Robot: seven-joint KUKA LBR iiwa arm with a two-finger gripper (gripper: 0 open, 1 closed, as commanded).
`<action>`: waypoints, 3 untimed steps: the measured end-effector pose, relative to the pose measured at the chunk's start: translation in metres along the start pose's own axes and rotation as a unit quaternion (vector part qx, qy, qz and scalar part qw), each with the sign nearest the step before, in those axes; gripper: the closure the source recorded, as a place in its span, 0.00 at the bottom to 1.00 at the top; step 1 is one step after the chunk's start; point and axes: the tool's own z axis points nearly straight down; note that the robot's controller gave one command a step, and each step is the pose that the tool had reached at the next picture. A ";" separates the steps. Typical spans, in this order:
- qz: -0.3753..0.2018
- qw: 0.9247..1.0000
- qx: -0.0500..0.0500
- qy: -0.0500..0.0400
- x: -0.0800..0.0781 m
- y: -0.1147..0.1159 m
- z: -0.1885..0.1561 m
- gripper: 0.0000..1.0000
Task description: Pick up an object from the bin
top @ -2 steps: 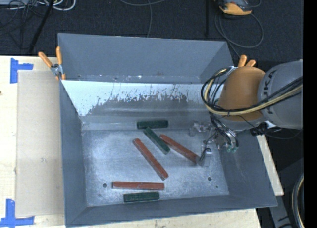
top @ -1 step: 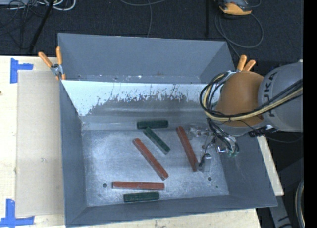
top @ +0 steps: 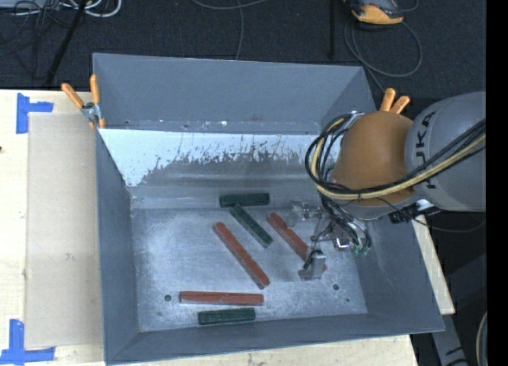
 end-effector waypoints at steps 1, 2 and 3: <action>0.050 0.999 0.001 0.002 -0.008 -0.036 0.036 0.00; 0.049 0.999 0.001 0.000 -0.008 -0.036 0.035 1.00; -0.178 0.984 0.002 -0.001 -0.032 -0.055 0.021 1.00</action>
Offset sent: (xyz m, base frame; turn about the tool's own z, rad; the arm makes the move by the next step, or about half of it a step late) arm 0.0101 -0.0354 -0.0347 0.1009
